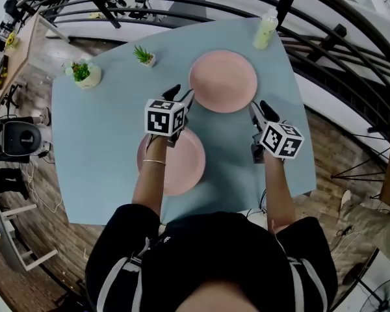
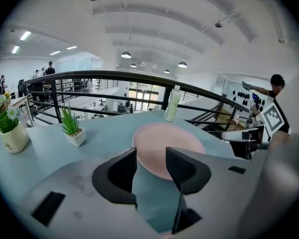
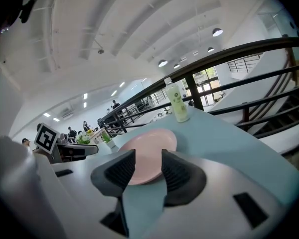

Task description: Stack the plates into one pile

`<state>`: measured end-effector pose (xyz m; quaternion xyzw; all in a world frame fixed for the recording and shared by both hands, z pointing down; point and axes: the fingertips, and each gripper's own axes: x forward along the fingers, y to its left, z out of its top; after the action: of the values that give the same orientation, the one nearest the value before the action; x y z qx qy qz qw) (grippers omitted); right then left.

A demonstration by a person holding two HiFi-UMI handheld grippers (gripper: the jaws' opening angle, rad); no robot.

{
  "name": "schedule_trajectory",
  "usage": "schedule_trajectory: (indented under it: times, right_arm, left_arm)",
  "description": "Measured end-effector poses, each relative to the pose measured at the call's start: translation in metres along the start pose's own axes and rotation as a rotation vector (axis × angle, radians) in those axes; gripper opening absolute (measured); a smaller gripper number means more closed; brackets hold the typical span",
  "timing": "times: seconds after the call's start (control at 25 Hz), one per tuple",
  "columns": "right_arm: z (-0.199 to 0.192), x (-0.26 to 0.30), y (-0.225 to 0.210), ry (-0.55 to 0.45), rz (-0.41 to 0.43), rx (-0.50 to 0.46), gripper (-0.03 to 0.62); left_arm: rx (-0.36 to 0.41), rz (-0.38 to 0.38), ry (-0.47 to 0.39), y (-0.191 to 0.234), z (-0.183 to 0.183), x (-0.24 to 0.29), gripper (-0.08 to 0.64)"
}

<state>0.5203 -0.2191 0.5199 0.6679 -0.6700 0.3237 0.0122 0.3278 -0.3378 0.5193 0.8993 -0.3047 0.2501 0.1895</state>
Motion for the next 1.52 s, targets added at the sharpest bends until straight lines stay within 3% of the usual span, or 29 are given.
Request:
schedule_trajectory:
  times: [0.36, 0.76, 0.92, 1.16, 1.52]
  right_arm:
    - [-0.017, 0.032, -0.02, 0.085, -0.004, 0.02, 0.17]
    - [-0.035, 0.055, -0.035, 0.158, -0.014, 0.036, 0.172]
    - [-0.039, 0.062, -0.034, 0.181, -0.005, 0.032, 0.17]
    - [-0.04, 0.064, -0.032, 0.181, 0.002, 0.03, 0.143]
    - [-0.028, 0.053, -0.021, 0.137, 0.014, 0.036, 0.143]
  left_arm:
    - [-0.044, 0.021, 0.111, 0.012, -0.027, 0.037, 0.172]
    - [-0.091, 0.031, 0.159, 0.016, -0.043, 0.066, 0.172]
    - [-0.119, 0.033, 0.156, 0.017, -0.045, 0.073, 0.17]
    - [-0.097, 0.036, 0.154, 0.015, -0.044, 0.076, 0.153]
    - [-0.098, 0.055, 0.083, 0.012, -0.025, 0.062, 0.149]
